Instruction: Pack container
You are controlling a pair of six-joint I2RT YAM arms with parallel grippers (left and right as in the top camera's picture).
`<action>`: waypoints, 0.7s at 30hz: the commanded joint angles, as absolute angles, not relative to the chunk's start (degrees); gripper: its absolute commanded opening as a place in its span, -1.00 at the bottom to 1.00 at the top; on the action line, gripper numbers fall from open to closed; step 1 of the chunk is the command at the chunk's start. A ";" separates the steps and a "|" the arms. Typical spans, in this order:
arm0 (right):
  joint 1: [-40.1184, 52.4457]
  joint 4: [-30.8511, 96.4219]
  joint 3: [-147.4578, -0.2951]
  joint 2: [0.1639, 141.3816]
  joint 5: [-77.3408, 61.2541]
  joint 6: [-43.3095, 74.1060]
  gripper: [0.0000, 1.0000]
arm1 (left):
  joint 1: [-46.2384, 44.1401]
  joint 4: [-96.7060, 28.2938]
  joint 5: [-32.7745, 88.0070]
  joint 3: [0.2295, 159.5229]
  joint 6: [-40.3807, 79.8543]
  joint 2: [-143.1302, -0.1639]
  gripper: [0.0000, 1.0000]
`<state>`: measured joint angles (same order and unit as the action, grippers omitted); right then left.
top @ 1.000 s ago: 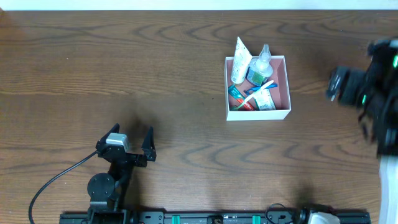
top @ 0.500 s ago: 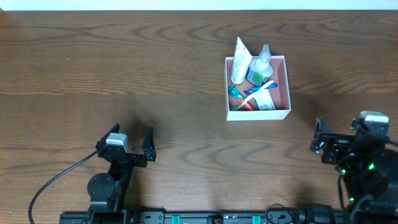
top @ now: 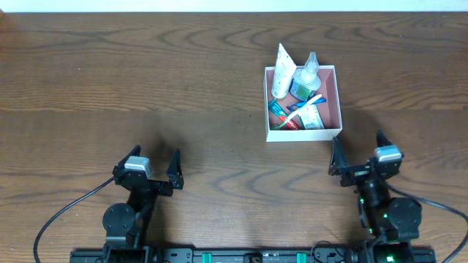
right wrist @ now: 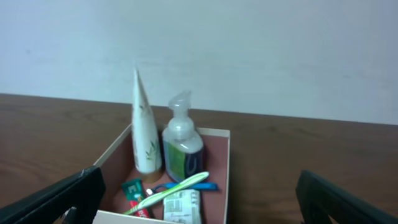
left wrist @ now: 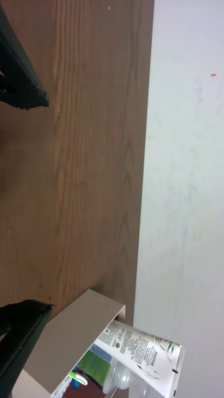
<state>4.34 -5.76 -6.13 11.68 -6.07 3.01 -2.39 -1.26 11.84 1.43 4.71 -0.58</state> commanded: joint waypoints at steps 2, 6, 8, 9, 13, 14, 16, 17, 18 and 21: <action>5.28 -6.87 -3.29 8.93 -6.70 2.94 0.98 | -2.15 -2.90 12.62 0.23 4.82 -0.23 0.96; 5.28 -6.94 -1.30 6.96 -7.09 2.96 0.98 | -2.15 -2.90 12.62 0.23 4.82 -0.23 0.96; 5.28 -6.92 -0.21 5.28 -7.16 2.96 0.98 | -2.15 -2.90 12.62 0.23 4.82 -0.23 0.96; 5.28 -6.04 -0.25 4.38 -7.14 2.96 0.98 | -2.15 -2.90 12.62 0.23 4.82 -0.23 0.96; 5.32 -5.76 -0.30 1.56 -7.42 2.94 0.99 | -2.15 -2.90 12.64 0.23 4.82 -0.23 0.96; 5.30 -5.54 -0.30 1.06 -7.44 2.94 0.98 | -2.15 -2.90 12.62 0.23 4.82 -0.23 0.96; 5.30 -4.27 -0.30 0.40 -7.44 2.94 0.98 | -2.15 -2.90 12.62 0.23 4.82 -0.23 0.96; 5.30 -3.44 -0.30 0.27 -7.42 2.94 0.98 | -2.15 -2.90 12.64 0.23 4.82 -0.23 0.96; 5.30 -2.39 -0.30 0.27 -7.44 2.94 0.98 | -2.15 -2.90 12.64 0.23 4.82 -0.23 0.96; 5.30 1.08 -0.30 0.27 -7.64 2.96 0.98 | -2.15 -2.90 12.64 0.23 4.82 -0.23 0.96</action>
<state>4.84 -0.49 -0.43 0.78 -7.05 3.01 -2.39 -1.26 11.84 1.43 4.69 -0.58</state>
